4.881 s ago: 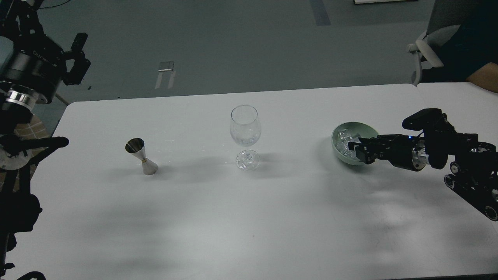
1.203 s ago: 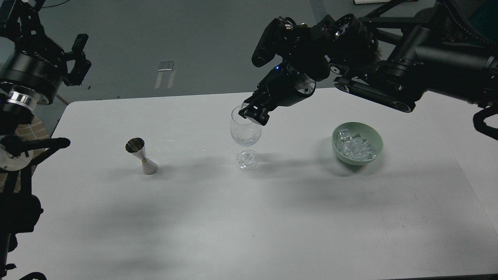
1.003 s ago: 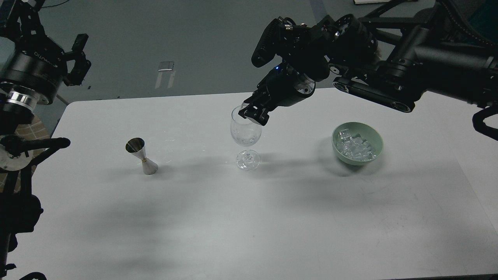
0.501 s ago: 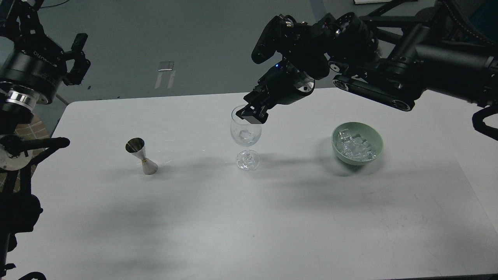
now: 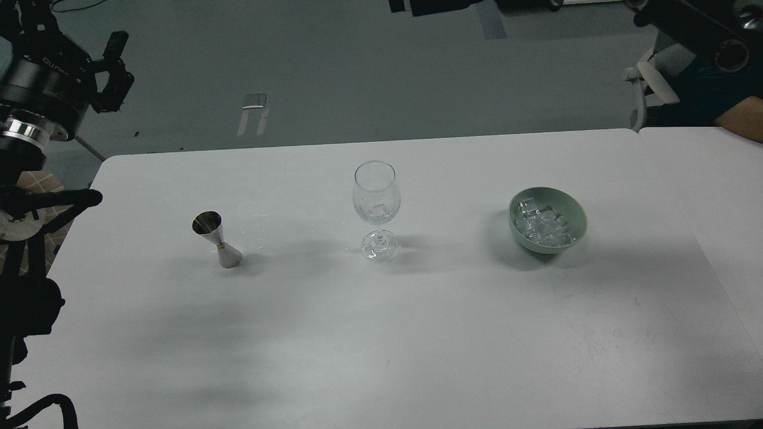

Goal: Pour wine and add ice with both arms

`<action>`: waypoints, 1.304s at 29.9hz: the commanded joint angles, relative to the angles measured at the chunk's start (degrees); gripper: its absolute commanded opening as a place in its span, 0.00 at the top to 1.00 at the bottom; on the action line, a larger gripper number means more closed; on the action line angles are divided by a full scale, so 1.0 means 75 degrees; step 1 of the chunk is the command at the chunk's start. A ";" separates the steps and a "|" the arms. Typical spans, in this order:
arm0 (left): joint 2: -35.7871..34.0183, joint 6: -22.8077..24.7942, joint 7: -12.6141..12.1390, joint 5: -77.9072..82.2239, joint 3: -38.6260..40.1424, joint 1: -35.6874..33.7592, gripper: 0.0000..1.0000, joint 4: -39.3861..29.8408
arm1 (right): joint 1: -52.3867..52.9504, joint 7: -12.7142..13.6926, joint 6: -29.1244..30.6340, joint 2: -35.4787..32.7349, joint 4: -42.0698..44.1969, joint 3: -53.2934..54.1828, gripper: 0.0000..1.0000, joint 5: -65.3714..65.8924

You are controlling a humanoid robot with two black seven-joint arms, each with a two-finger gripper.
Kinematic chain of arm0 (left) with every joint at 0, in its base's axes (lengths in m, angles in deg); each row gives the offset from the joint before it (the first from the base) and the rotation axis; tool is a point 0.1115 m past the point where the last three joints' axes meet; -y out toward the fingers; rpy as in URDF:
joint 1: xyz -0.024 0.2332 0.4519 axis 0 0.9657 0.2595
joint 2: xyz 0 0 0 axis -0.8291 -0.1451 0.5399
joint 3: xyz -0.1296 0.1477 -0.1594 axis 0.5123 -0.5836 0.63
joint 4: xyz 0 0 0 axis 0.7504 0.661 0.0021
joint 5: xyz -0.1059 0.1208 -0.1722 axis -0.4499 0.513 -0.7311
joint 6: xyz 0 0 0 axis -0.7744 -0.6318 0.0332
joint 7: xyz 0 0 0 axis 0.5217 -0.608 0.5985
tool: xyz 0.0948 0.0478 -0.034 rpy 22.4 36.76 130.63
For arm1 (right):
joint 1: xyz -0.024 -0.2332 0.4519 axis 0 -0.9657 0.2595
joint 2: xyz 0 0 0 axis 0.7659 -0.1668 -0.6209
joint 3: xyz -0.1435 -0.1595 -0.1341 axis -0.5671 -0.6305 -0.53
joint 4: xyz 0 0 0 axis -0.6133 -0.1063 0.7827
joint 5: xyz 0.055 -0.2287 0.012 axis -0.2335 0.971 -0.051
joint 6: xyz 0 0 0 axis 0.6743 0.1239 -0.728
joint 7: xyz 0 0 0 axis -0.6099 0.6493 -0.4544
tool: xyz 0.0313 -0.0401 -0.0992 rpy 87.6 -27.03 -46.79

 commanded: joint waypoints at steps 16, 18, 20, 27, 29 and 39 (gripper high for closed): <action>-0.0450 0.0140 -0.0484 -0.0027 -0.1028 -0.1920 0.02 0.2260 | -0.0974 -0.0001 -0.1423 0.0025 0.1264 0.0724 0.00 -0.5263; -0.0367 0.0140 -0.0426 -0.0039 -0.1063 -0.2026 0.02 0.2402 | -0.0986 -0.0001 -0.1646 0.0025 0.1264 0.0724 0.00 -0.5546; -0.0309 0.0117 -0.0378 -0.0028 -0.1063 -0.2097 0.02 0.2508 | -0.1033 -0.0001 -0.1940 0.0025 0.1276 0.0736 0.00 -0.5875; -0.0460 -0.0165 0.0582 -0.0004 -0.1145 -0.2097 0.02 0.2531 | -0.1197 -0.0001 -0.2807 0.0866 0.2174 0.0829 0.00 -0.7292; -0.0578 -0.0071 0.0630 -0.0004 -0.1204 -0.2097 0.02 0.2590 | -0.1139 -0.0001 -0.2773 0.1207 0.2750 0.0970 0.00 -0.7364; -0.0625 0.0152 0.0641 -0.0449 -0.1813 -0.2671 0.02 0.3879 | -0.1021 -0.0001 -0.2469 0.2052 0.4111 0.1334 0.00 -0.7997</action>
